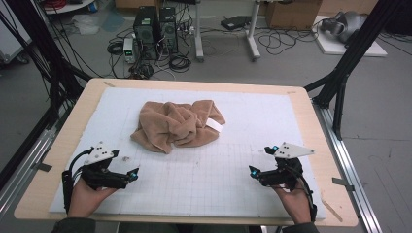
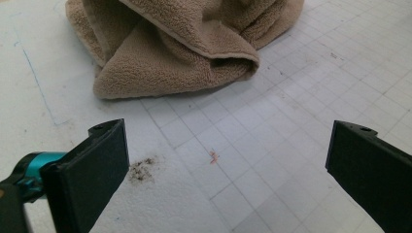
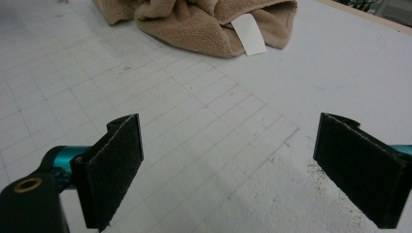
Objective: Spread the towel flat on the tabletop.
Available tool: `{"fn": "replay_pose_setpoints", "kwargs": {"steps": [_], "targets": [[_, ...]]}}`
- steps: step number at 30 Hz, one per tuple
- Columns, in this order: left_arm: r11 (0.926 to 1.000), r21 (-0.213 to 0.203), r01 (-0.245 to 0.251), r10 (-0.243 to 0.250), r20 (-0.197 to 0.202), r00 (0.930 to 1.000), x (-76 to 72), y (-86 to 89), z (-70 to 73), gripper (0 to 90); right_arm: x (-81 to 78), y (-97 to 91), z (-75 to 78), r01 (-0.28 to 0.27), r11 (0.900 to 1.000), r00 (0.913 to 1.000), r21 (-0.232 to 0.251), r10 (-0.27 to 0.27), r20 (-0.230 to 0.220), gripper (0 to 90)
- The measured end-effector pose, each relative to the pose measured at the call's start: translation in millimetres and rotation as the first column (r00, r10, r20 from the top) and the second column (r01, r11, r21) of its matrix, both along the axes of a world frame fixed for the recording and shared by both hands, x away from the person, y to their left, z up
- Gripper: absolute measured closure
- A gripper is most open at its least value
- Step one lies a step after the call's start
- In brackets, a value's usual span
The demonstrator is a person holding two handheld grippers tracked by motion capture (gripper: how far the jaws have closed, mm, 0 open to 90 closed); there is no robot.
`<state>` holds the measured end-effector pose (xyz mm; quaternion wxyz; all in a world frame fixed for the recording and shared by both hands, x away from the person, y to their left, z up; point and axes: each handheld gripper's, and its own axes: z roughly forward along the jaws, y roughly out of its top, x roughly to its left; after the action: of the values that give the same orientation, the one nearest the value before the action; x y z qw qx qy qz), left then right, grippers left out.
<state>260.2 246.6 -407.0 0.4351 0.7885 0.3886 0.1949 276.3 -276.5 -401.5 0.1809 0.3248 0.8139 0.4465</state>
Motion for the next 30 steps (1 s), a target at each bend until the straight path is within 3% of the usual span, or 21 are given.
{"fn": "replay_pose_setpoints", "kwargs": {"steps": [22,30], "targets": [[0.9999,-0.009,0.005,-0.005,0.005,1.0,-1.5,-0.7,0.6,2.4,0.6,2.2,-4.4,-0.017,0.9998,0.9998,0.002,0.017,-0.011,9.8],[0.9988,-0.021,0.044,-0.044,0.001,0.999,19.6,-18.7,10.7,8.7,0.0,8.0,-6.6,-0.026,0.9996,0.9996,-0.009,0.026,-0.014,9.9]]}}
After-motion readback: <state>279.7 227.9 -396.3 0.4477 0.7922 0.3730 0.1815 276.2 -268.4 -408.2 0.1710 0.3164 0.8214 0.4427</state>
